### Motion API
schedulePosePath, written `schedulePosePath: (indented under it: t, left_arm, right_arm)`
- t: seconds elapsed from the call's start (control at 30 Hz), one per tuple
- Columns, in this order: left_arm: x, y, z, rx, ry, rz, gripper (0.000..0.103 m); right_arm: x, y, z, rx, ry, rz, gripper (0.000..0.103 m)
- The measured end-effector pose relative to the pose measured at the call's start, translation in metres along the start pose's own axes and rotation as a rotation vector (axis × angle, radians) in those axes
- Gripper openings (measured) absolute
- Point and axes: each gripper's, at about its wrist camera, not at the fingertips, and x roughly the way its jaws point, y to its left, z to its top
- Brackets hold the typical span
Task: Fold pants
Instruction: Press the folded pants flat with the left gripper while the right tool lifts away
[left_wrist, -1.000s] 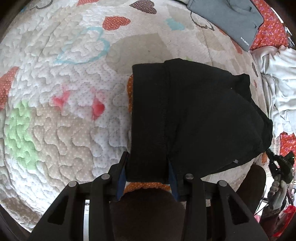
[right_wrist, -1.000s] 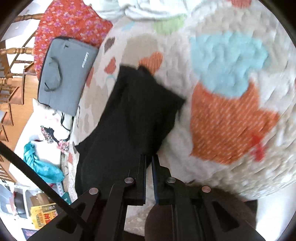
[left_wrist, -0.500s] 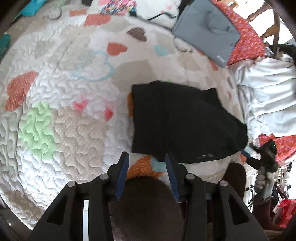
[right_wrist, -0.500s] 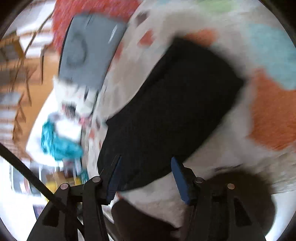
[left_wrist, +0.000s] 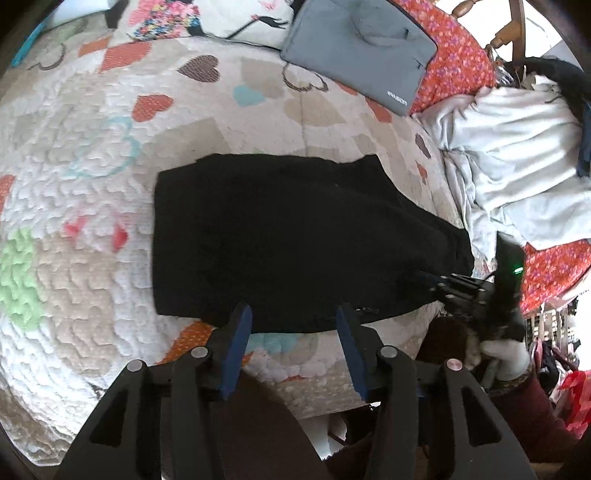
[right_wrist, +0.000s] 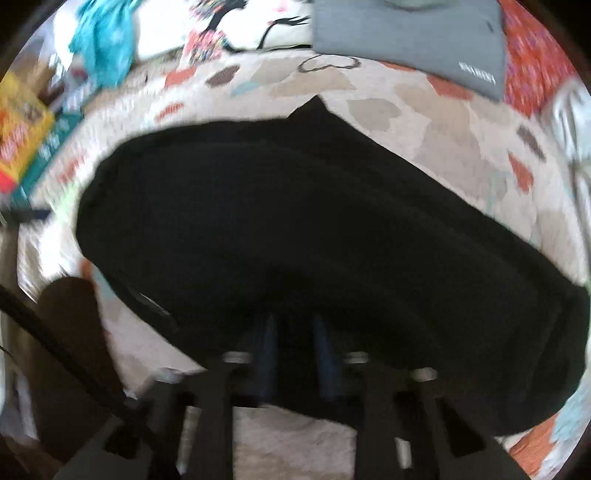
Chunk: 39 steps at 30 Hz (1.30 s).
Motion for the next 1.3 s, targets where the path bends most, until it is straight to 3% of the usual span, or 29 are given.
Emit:
schedulePosePath:
  t: [0.13,0.37,0.47,0.53,0.6,0.67,0.73,0.8,0.87,0.93,1.07,1.13,1.23,1.3]
  left_arm:
    - [0.02,-0.01,0.002,0.023,0.041,0.008,0.048]
    - [0.048,-0.028,0.002,0.042,0.088,0.027,0.049]
    - [0.064,-0.032,0.004,0.048,0.115,0.039,0.053]
    - [0.075,-0.03,0.006,0.045,0.128,0.061,0.054]
    - [0.086,-0.03,0.008,0.044,0.148,0.103,0.054]
    - [0.09,-0.031,0.01,0.038,0.164,0.125,0.054]
    - [0.089,-0.033,0.01,0.049,0.177,0.136,0.054]
    - [0.085,-0.033,0.007,0.061,0.187,0.139,0.054]
    - [0.076,-0.039,0.003,0.089,0.18,0.134,0.054]
    - [0.067,-0.051,0.001,0.12,0.147,0.085,0.054]
    - [0.071,-0.072,0.01,0.104,0.058,0.001,0.054]
    - [0.081,-0.076,0.014,0.071,0.04,-0.016,0.054]
    - [0.103,-0.084,0.016,0.07,0.021,-0.009,0.054]
    - [0.115,-0.083,0.012,0.069,0.023,0.003,0.054]
  right_arm:
    - [-0.016,-0.009,-0.015,0.08,0.035,0.128,0.002]
    - [-0.011,0.0,-0.035,0.068,0.166,0.159,0.003]
    - [-0.019,0.001,-0.033,0.066,0.135,0.142,0.005]
    - [-0.026,-0.013,-0.026,0.148,0.066,0.164,0.012]
    - [-0.024,-0.027,-0.021,0.24,0.013,0.174,0.034]
    - [-0.016,-0.047,-0.02,0.349,-0.005,0.182,0.046]
    - [-0.001,-0.071,-0.026,0.461,0.069,0.177,0.047]
    - [0.0,-0.087,-0.03,0.513,0.086,0.231,0.044]
    - [-0.011,-0.087,-0.026,0.493,0.094,0.171,0.043]
    - [-0.027,-0.079,-0.01,0.407,0.034,0.108,0.047]
    - [-0.038,-0.065,0.042,0.312,-0.083,0.181,0.047]
    - [-0.032,-0.053,0.074,0.255,-0.13,0.177,0.047]
    - [-0.011,-0.036,0.12,0.201,-0.126,0.164,0.047]
    - [0.003,-0.029,0.138,0.177,-0.096,0.167,0.055]
